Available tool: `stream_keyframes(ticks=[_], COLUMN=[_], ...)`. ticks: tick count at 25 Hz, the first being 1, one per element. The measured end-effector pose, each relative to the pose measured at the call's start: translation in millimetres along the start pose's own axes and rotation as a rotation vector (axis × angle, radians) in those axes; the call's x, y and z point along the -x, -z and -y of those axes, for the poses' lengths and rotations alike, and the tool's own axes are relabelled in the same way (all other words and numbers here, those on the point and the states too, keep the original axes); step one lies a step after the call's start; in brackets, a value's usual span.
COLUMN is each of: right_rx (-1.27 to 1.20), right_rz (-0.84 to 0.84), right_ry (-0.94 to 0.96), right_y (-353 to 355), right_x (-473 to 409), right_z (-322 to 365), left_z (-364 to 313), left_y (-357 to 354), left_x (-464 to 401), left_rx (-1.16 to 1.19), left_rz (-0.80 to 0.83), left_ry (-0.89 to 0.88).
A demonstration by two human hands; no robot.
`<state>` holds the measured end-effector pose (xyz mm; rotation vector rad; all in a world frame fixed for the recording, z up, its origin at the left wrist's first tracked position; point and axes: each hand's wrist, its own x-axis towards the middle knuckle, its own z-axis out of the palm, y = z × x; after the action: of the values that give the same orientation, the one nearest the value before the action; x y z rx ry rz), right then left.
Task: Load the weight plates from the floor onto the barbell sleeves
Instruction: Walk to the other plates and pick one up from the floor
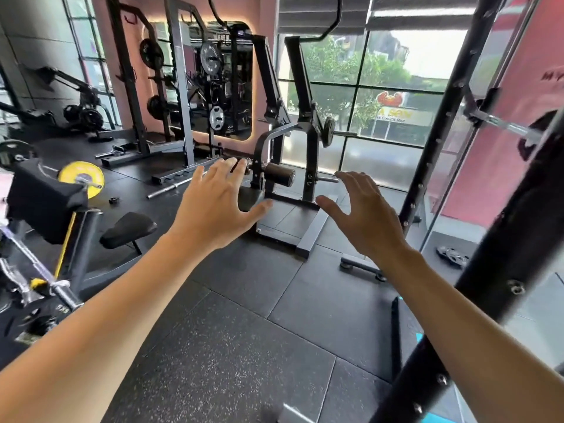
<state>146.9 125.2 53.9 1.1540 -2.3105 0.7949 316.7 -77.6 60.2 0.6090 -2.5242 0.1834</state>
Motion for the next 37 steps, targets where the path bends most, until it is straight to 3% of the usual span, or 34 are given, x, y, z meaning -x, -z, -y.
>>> stream_keyframes(ticks=[6,17,29,37], right_rx=[0.012,0.055,0.163,0.260], right_rz=[-0.056,-0.113,-0.175,-0.224], right_ry=[-0.025,-0.116,-0.185,-0.250], right_y=[-47,-137,-232,-322], right_x=[-92,-242,-467,-608], right_z=[-15,-113,-237,-309], left_z=[44,33,49,84], left_y=[-40,-157,-283,-403], left_x=[-93,-284,-567,-751], left_rx=[-0.001,-0.018,0.053,0.121], left_rz=[0.020,0.035,-0.068,-0.119], left_ry=[-0.014,-0.187,-0.315,-0.388])
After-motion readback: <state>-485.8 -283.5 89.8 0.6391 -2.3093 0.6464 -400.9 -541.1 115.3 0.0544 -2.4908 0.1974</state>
